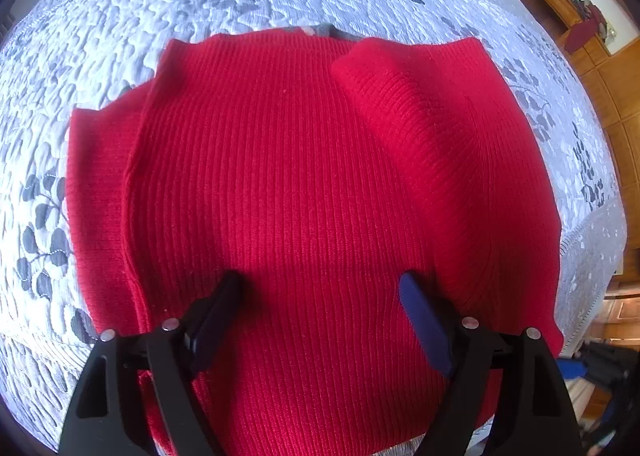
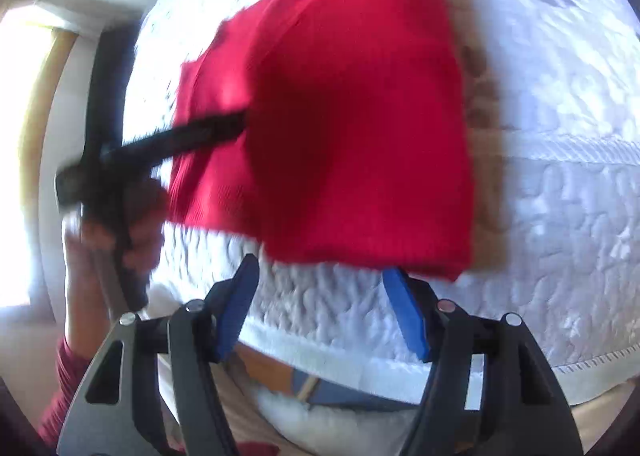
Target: Fold small clothes
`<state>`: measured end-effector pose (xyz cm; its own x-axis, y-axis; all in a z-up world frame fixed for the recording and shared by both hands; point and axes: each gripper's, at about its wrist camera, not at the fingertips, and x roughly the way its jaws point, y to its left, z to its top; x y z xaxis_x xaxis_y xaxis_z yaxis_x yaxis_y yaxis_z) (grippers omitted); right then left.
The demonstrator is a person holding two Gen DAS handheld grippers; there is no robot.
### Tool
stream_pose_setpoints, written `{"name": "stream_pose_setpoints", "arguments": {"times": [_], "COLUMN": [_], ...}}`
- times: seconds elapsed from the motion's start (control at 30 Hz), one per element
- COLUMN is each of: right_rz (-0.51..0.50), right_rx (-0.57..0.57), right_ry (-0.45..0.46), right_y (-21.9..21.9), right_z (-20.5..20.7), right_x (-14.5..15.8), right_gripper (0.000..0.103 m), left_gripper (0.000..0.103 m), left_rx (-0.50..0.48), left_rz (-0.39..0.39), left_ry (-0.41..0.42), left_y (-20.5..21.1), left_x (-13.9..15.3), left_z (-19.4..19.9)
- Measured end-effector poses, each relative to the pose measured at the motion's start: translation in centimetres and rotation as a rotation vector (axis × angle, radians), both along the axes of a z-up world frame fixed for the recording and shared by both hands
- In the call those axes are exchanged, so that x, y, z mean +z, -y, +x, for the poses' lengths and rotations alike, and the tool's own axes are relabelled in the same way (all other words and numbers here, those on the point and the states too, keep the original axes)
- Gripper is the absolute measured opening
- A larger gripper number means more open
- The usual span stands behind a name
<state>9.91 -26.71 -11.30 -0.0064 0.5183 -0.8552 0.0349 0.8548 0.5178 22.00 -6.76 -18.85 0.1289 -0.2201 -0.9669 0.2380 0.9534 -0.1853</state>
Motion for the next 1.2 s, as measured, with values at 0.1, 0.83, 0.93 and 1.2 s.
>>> {"name": "stream_pose_setpoints", "arguments": {"times": [0.1,0.83,0.93,1.2], "right_rz": [0.019,0.249,0.268,0.273], "right_rx": [-0.008,-0.164,-0.174,-0.156], "right_ry": [-0.033,-0.016,-0.008,0.028], "right_y": [-0.2,-0.3,-0.3,1.0], "right_z": [0.5,2.4,2.5,1.9], "right_x": [-0.5,0.8,1.4,3.3], "right_gripper": [0.065,0.007,0.007,0.007], "left_gripper": [0.082,0.082,0.081,0.081], "left_rx": [0.003,0.263,0.283,0.265], "left_rz": [-0.012,-0.461,-0.566,-0.664], "left_ry": [-0.006,-0.231,-0.296,-0.372], "left_y": [-0.1,-9.4,-9.4,-4.9], "left_x": [-0.1,1.1,0.5,0.0], "left_z": [0.2,-0.8,-1.6,-0.2]}}
